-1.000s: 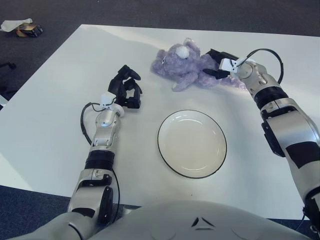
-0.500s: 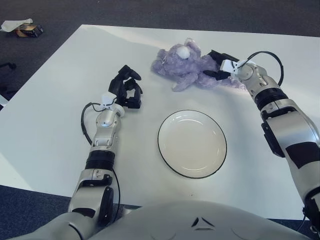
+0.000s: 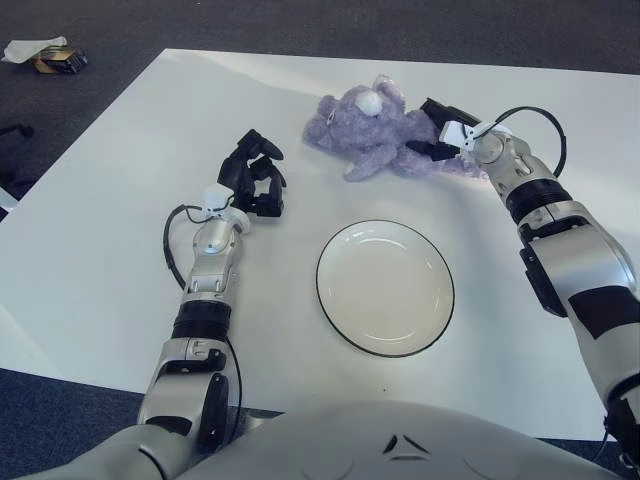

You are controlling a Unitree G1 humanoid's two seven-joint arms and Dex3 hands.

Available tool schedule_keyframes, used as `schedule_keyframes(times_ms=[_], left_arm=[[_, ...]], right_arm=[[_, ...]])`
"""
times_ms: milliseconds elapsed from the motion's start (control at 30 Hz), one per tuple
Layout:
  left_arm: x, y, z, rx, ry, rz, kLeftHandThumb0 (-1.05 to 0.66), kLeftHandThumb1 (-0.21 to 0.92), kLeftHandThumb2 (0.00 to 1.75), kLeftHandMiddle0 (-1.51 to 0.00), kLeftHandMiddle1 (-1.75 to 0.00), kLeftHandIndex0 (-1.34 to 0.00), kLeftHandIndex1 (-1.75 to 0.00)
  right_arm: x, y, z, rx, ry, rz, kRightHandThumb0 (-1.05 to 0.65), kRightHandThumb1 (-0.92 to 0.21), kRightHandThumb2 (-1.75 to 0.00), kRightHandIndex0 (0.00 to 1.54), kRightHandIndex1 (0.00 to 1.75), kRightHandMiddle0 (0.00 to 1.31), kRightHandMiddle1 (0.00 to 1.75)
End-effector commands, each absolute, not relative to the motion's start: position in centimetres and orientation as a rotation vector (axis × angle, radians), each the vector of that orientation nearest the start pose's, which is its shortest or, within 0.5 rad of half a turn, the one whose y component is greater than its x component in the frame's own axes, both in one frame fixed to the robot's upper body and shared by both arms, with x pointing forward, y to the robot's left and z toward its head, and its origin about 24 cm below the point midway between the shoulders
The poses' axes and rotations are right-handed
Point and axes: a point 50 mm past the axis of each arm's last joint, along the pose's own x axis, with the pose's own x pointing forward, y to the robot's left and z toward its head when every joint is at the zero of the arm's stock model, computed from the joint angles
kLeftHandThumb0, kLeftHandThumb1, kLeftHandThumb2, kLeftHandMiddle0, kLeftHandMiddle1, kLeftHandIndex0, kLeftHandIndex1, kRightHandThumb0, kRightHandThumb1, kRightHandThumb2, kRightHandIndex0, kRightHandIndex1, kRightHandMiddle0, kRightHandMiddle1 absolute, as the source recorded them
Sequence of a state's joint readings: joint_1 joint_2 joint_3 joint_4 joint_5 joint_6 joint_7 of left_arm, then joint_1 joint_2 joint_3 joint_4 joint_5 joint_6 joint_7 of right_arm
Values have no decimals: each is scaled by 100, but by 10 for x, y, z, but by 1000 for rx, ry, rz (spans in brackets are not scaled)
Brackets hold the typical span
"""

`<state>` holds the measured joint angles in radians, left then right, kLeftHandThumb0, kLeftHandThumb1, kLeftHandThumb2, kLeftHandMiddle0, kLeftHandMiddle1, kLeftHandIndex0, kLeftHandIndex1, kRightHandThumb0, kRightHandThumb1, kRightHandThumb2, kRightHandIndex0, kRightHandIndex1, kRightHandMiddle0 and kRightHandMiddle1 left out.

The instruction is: Put the doll into the plate.

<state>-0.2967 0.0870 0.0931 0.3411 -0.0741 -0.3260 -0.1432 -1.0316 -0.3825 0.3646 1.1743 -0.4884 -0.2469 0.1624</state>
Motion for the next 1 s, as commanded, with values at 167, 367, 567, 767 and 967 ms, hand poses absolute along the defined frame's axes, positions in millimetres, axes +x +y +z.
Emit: schedule_keyframes(times_ms=[167,367,567,767,967], left_arm=[[298,165,59,-1,-222,-82,-2,14,154,-78,-175,-48,-174],[298,164,59,5,-222,-80,-2,16,152,-77,-175,-46,-175],[299,165,58,8,-215,-83,-2,19,148,-76,-173,-44,-175],[299,165,58,11,-220,-77,-2,20,147,-75,-173,-43,-175],[299,164,58,15,-217,-74,-2,17,150,-76,-174,-45,-175]], right_arm=[[399,-174,98,-1155,120,353,-18,-35,-117,64,129,54,174],[399,-176,96,-1108,142,312,-2,-12,-139,88,127,65,175],[400,-177,95,-1061,157,267,0,-2,-152,92,135,69,175],[400,-179,94,-1004,168,218,0,2,-159,92,146,69,175],[400,-179,94,-950,152,179,0,3,-164,91,155,67,175]])
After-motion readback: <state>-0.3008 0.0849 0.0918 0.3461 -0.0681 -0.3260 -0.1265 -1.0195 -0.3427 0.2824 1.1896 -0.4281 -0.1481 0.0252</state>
